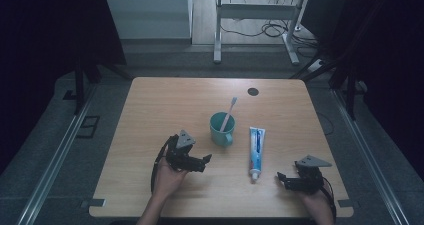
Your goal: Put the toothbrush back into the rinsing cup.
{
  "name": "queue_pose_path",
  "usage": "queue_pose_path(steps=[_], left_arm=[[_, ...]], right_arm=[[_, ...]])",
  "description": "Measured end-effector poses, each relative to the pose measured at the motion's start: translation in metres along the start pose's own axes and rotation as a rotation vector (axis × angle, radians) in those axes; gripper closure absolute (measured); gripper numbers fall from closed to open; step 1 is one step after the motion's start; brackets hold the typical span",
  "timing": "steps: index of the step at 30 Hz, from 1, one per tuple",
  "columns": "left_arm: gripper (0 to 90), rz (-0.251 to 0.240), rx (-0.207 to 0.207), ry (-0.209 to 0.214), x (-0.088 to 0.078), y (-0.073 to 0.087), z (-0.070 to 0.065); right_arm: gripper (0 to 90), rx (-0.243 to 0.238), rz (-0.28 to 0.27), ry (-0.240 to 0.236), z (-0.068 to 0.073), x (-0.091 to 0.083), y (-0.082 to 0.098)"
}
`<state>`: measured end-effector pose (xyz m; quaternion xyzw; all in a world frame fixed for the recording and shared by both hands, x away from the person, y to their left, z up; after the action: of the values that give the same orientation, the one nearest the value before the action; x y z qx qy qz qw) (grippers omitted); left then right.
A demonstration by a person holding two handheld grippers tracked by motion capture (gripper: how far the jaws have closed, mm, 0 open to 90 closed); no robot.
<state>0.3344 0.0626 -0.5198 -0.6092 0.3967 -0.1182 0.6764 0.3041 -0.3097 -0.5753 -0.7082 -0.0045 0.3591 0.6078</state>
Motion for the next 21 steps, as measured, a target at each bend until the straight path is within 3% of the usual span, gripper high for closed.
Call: queue_pose_path(steps=[8,21], left_arm=[[0.0,-0.003,-0.008,-0.012,-0.007,0.016,-0.001],[0.0,0.043,-0.001,-0.037,-0.014,0.049,-0.003]], right_arm=[[14.9,0.001,0.0,0.001,0.0,0.0,0.0],[14.9,-0.001,-0.001,0.0,0.0,0.0,0.0]])
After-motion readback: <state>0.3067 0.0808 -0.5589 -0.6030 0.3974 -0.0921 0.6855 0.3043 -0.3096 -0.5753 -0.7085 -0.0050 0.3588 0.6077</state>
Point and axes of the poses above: each handheld gripper's, and its own axes: x roughly forward along the jaws, y roughly out of its underside, z roughly to its left, the point moved 5 cm from there along x, roughly forward along the jaws, and after that the axes turned 13 degrees about -z, right-handed, at the moved point
